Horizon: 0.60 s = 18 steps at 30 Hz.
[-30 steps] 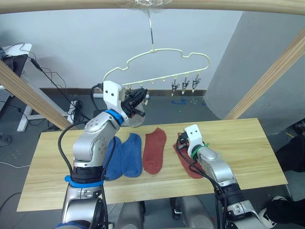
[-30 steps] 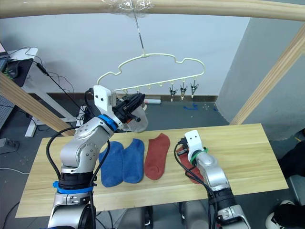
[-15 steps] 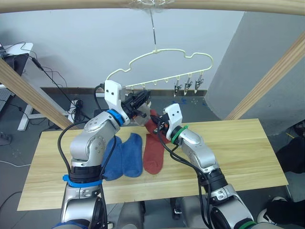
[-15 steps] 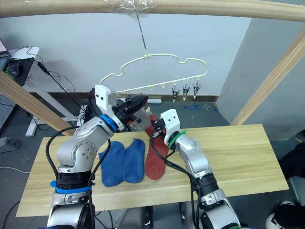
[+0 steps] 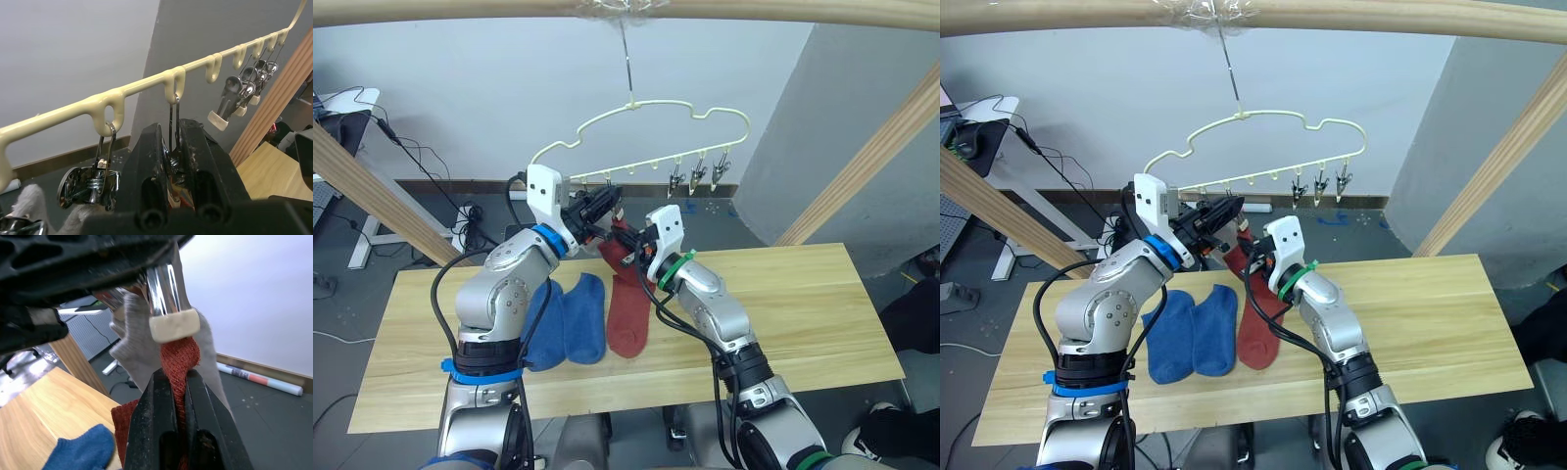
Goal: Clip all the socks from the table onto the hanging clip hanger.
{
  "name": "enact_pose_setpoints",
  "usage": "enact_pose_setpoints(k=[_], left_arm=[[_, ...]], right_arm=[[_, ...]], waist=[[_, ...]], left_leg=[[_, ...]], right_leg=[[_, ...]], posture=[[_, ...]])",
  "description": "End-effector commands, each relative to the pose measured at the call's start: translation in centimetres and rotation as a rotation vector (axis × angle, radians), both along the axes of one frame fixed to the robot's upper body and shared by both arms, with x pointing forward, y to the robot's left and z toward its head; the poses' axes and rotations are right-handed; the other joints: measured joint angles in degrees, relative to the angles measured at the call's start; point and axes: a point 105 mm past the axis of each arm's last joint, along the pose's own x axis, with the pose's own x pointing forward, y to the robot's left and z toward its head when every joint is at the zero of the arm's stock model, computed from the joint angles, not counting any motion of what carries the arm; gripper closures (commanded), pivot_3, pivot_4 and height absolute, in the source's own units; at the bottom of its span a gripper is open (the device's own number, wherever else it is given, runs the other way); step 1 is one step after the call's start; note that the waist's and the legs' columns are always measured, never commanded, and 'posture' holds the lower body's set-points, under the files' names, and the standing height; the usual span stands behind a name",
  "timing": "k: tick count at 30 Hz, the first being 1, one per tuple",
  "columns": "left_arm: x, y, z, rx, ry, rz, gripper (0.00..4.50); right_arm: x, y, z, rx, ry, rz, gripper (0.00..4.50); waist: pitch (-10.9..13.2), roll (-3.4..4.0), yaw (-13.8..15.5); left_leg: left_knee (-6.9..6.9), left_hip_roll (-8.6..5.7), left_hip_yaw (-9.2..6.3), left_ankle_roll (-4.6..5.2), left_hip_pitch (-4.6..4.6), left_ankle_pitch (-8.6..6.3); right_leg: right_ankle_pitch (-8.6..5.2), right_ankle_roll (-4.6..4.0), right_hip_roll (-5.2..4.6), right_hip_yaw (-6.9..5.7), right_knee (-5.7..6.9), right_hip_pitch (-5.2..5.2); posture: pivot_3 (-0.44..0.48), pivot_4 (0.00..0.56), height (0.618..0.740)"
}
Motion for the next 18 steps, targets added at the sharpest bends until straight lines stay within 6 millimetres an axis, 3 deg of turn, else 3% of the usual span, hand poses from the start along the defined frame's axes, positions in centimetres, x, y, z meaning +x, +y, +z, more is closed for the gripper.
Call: enact_pose_setpoints(k=[1, 18], left_arm=[[-0.2, 0.2, 0.8, -0.003, -0.035, 0.006, 4.28], [-0.2, 0.4, 0.8, 0.0, -0.036, 0.01, 4.28]], right_arm=[[-0.7, 0.0, 1.4, 0.054, -0.042, 0.026, 4.5], [-1.8, 0.2, 2.3, 0.228, 0.041, 0.073, 4.5]], waist=[[0.0, 0.0, 0.0], [0.0, 0.0, 0.0]], left_leg=[[0.0, 0.0, 0.0, 0.0, 0.0, 0.0], [0.01, 0.0, -0.01, 0.02, 0.0, -0.01]], right_leg=[[0.0, 0.0, 0.0, 0.0, 0.0, 0.0], [0.0, 0.0, 0.0, -0.01, 0.0, 0.0]], posture=[[-0.143, 0.266, 0.74], [-0.146, 0.268, 0.74]])
